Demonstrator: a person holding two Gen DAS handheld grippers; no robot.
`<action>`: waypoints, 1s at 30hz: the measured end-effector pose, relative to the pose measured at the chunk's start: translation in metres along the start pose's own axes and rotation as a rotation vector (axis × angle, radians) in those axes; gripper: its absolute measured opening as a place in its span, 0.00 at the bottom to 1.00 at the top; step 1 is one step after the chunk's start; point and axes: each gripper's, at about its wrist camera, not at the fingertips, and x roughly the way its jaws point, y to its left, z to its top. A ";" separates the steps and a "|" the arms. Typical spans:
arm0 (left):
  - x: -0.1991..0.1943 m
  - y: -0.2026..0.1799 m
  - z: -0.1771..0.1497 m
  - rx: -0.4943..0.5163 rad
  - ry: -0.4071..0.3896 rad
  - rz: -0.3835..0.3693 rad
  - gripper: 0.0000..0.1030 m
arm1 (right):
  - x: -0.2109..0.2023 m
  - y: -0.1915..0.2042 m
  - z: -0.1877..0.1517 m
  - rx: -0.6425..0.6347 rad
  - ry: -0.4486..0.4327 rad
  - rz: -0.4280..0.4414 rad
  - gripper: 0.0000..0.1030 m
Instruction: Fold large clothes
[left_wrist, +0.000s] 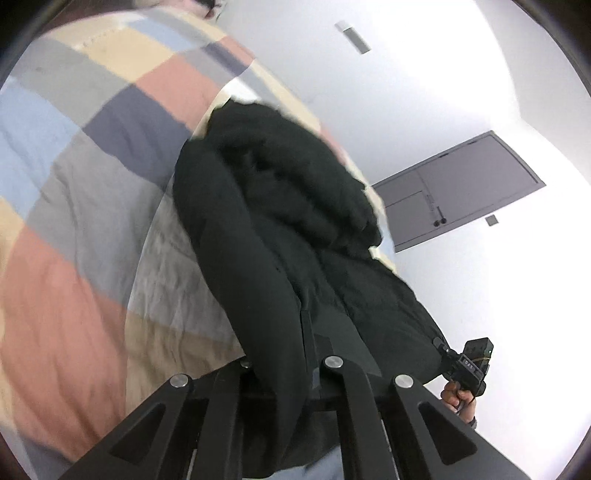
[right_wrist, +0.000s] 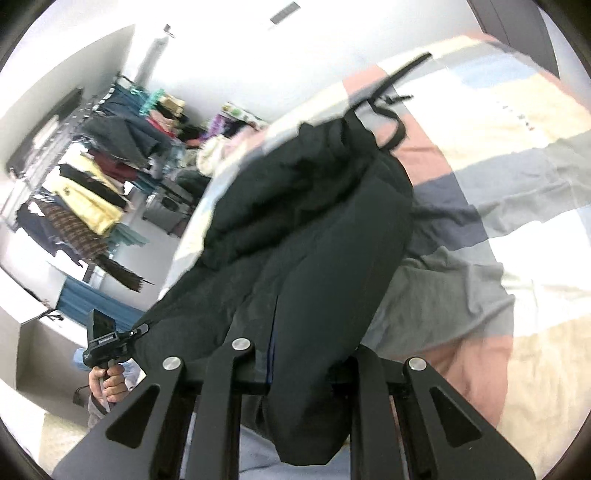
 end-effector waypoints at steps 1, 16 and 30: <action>-0.010 -0.003 -0.006 0.006 -0.004 -0.002 0.05 | -0.015 0.007 -0.004 -0.013 -0.011 0.012 0.15; -0.109 -0.040 -0.135 0.042 -0.034 0.035 0.05 | -0.135 0.052 -0.083 -0.088 -0.042 -0.002 0.15; -0.111 -0.086 -0.094 0.127 -0.162 0.087 0.05 | -0.134 0.027 -0.022 0.054 -0.104 0.068 0.16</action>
